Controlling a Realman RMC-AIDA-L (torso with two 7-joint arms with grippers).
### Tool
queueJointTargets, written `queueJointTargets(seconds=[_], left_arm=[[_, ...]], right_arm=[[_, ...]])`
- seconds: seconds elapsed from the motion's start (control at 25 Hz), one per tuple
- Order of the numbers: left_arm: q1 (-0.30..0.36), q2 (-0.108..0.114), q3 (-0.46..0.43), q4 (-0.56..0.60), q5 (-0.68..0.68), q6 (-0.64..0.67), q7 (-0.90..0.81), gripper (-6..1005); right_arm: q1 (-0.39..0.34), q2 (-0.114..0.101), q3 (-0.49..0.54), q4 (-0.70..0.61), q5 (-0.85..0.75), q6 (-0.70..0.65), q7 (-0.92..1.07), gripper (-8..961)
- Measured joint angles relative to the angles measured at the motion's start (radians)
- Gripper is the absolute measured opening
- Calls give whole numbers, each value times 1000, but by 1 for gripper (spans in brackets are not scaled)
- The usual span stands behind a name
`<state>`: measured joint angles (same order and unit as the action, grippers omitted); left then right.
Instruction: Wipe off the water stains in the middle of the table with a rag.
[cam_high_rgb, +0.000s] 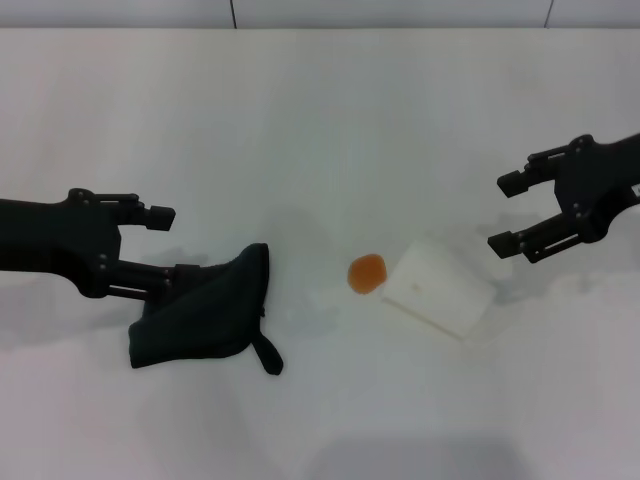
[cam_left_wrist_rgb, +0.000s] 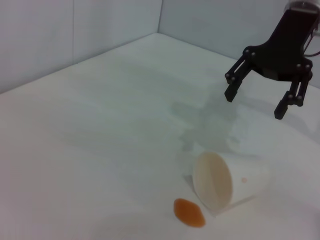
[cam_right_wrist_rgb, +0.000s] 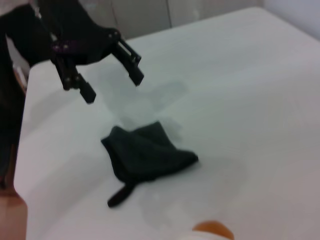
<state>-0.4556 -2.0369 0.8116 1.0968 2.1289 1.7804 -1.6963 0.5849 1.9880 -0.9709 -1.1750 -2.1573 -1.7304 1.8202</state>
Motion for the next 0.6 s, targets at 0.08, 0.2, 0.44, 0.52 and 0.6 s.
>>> queueJointTargets(seconds=[0.08,0.2,0.44,0.52,0.6], left_arm=[[3,1,0,5,0,0,0,875],[9,4,-1,8,3,-1,0,875],[21,9,0,11,17,3,12,875],[19,10,1,13,41,5,14,875],[17,10,2,19,62,8,14,875]], right_arm=[[21,-4,-39,-53,-37,-13,82,837],[56,2,-88,-100,-129,-14,185,836],[145,16,-204,-104,-254,-19,375,834],[171,17,-237,-98,-267,-28,426,834],[190,19,-267,-97,-277,-32,478,833]])
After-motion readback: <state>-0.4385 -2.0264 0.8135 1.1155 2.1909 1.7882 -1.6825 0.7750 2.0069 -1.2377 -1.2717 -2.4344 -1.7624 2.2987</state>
